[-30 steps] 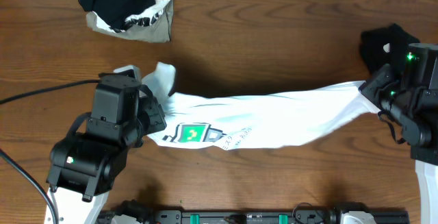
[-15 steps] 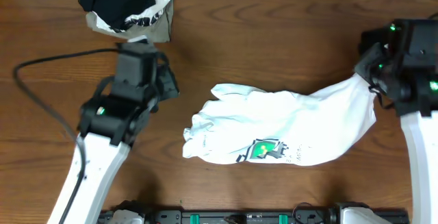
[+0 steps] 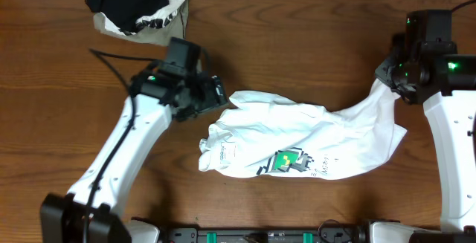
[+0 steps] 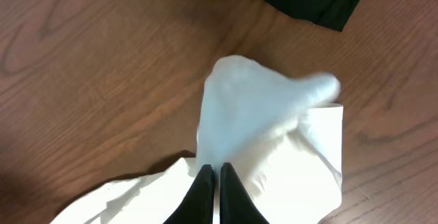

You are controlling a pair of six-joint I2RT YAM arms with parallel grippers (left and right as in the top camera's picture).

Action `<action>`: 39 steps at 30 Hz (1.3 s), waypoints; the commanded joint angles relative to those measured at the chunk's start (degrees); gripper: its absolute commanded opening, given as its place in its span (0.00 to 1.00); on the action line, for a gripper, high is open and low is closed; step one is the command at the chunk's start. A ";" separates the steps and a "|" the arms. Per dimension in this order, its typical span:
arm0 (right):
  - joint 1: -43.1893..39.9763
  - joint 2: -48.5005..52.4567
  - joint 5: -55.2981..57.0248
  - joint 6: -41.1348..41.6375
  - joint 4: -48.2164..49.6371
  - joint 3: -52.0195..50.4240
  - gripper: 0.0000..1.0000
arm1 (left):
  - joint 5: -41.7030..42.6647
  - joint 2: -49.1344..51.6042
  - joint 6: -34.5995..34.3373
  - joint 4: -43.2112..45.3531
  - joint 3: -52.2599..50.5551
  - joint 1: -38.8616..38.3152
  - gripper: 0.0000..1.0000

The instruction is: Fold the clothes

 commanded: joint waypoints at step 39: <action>-0.31 0.37 0.35 -1.53 -3.04 -0.11 0.72 | 3.61 21.38 -49.33 21.09 0.81 -10.62 0.96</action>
